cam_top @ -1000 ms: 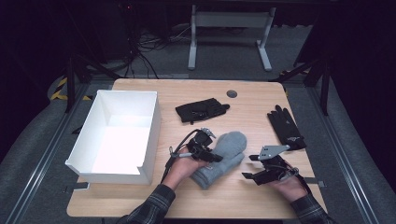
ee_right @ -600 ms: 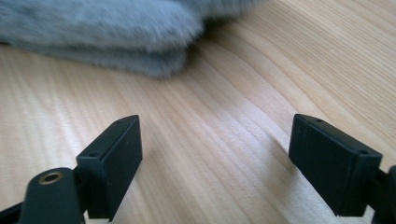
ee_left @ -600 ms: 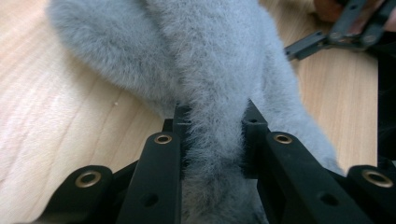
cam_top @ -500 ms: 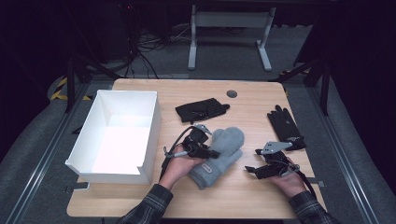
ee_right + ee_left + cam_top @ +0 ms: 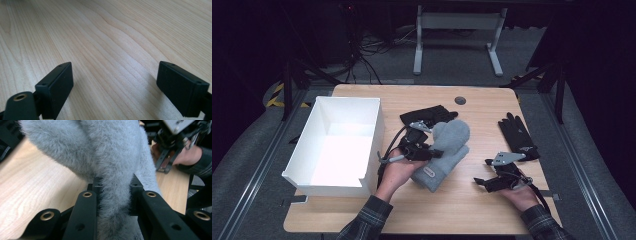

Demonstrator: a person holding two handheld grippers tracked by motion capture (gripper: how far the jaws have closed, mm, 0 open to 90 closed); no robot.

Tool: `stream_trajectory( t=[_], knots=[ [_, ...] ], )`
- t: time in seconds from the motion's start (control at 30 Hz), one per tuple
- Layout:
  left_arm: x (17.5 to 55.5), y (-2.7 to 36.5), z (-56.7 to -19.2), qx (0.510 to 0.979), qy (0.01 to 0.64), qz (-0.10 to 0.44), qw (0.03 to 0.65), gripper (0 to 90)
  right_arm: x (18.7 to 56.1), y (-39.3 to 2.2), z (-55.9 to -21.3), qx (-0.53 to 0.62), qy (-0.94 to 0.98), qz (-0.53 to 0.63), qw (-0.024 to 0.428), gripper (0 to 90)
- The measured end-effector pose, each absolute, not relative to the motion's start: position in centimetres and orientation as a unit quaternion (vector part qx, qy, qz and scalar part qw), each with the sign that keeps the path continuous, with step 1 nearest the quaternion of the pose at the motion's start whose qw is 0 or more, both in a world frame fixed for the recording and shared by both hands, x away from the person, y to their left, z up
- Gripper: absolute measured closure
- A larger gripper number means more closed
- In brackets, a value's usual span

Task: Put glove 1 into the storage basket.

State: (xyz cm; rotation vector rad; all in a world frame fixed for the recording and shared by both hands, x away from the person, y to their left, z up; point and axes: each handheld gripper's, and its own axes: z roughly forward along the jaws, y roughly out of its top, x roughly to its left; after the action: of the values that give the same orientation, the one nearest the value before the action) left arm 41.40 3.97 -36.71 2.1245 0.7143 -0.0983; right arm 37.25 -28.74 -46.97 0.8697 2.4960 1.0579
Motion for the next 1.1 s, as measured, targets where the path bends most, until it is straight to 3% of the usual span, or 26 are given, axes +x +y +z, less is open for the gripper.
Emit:
stream_trajectory(
  t=[0.53, 1.1],
  knots=[
    [41.0, 6.4, -29.3, 0.844, 0.293, 0.009, 0.449, 75.6, 37.3, -28.7, -47.0, 0.302, 0.867, 0.369, 0.146, 14.6],
    [40.9, 16.2, -24.1, 0.809, 0.351, 0.061, 0.468, 75.6, 37.3, -28.8, -47.0, 0.306, 0.866, 0.367, 0.149, 14.6]
  ],
)
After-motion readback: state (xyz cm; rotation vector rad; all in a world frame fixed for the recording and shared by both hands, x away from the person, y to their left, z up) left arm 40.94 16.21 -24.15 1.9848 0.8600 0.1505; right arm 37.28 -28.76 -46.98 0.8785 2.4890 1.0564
